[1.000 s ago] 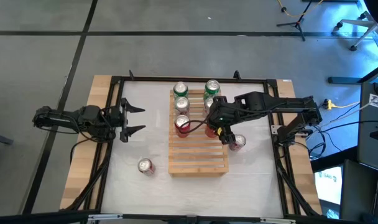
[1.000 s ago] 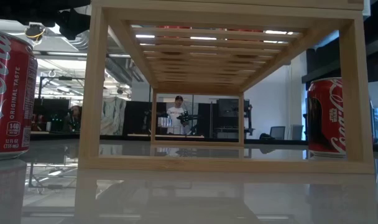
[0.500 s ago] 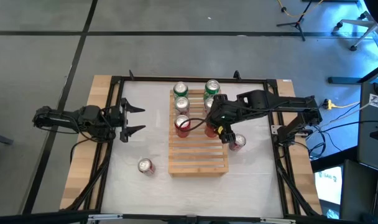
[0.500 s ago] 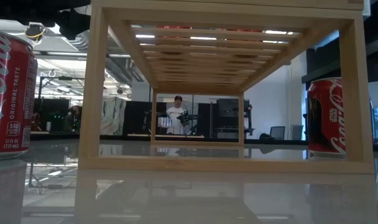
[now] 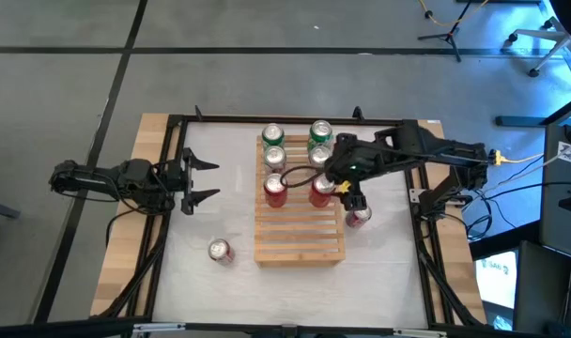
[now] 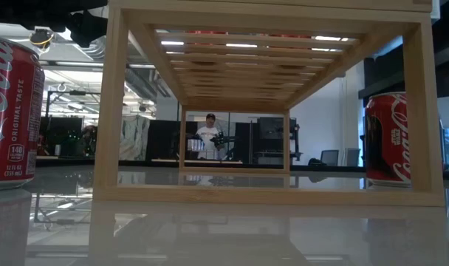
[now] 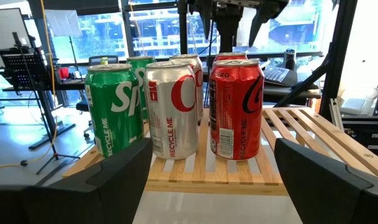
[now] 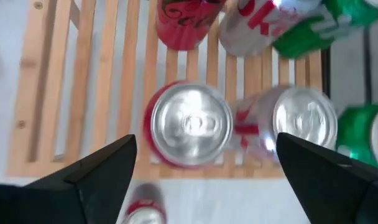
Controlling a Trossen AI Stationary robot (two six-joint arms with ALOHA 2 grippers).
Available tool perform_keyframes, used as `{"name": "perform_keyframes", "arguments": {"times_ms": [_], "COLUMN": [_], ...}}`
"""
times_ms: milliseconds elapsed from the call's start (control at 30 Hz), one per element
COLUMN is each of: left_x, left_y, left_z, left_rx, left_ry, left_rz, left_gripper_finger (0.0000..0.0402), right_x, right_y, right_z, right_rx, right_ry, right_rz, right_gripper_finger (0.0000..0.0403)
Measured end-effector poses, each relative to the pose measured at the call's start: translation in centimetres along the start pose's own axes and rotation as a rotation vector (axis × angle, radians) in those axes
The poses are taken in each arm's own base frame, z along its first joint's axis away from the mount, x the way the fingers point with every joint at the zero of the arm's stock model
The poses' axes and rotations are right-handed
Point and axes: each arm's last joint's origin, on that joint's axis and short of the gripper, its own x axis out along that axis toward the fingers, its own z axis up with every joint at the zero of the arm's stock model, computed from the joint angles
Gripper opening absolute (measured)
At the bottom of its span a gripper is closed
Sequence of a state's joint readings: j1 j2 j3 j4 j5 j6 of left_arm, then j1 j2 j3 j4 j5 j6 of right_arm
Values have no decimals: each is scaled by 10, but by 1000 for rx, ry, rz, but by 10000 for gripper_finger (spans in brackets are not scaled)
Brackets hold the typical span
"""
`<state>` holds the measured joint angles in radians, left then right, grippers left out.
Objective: Place canned beverage on shelf
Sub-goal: Put the left white and red soda can on the shelf
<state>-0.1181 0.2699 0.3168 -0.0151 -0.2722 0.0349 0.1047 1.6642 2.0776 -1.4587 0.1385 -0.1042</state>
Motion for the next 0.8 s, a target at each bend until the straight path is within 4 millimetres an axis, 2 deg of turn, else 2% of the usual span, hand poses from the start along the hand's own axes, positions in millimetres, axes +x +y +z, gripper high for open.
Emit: {"name": "perform_keyframes", "arguments": {"times_ms": [167, 333, 600, 800], "left_x": [0, 0, 0, 0], "left_y": [0, 0, 0, 0], "left_z": [0, 0, 0, 0], "left_rx": [0, 0, 0, 0], "left_ry": [0, 0, 0, -1], "left_rz": [0, 0, 0, 0], "left_gripper_finger": [330, 330, 330, 330], "right_x": [-15, -32, -66, -69], "right_y": [1, 8, 28, 37], "right_z": [-8, -16, -50, -66], "right_rx": [23, 14, -1, -7], "right_ry": [44, -1, -69, -199], "right_rz": [101, 196, 42, 25], "right_gripper_finger": [380, 380, 380, 380]}}
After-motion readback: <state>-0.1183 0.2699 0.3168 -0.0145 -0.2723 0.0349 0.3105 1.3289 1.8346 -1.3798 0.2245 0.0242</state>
